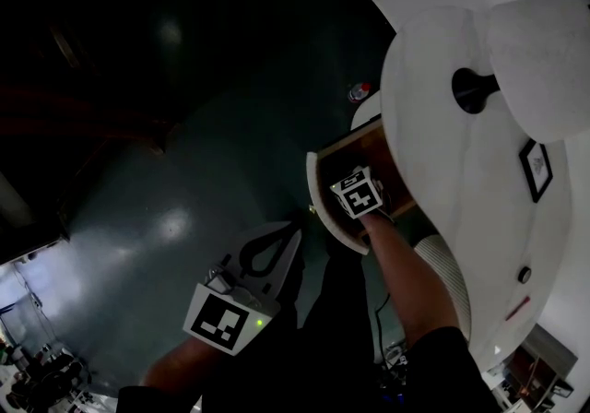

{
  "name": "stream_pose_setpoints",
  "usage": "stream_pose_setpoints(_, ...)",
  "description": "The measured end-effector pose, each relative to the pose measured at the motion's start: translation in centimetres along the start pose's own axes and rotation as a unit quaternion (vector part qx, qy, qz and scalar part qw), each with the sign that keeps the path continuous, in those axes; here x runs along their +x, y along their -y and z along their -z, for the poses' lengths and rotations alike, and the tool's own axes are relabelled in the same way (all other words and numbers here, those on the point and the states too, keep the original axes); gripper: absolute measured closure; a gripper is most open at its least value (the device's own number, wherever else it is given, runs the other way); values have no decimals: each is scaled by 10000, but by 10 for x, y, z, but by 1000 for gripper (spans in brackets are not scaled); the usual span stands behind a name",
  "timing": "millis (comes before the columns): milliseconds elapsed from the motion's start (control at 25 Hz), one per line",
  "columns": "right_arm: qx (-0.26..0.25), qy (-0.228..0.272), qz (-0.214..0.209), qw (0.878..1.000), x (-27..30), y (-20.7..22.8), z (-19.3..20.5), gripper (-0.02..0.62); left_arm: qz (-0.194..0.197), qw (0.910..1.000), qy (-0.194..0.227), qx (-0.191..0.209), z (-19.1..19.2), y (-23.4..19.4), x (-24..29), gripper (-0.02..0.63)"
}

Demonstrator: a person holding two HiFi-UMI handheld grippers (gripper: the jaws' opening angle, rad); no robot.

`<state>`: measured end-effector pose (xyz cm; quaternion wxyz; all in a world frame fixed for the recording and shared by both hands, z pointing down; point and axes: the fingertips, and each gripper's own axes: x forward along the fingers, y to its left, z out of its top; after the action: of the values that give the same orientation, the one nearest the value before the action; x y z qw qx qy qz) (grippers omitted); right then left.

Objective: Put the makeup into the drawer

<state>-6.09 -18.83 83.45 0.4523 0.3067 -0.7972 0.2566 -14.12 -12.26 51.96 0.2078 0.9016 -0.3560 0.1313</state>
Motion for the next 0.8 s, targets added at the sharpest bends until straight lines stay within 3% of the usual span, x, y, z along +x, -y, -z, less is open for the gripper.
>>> stream_pose_setpoints(560, 372, -48, -276, 9989, 0, 0, 8, 304, 109, 9999, -14, 72, -2, 5, -5, 595)
stream_pose_setpoints(800, 541, 275, -92, 9981, -29, 1, -9, 304, 130, 9999, 33, 108, -13, 9, -11, 595)
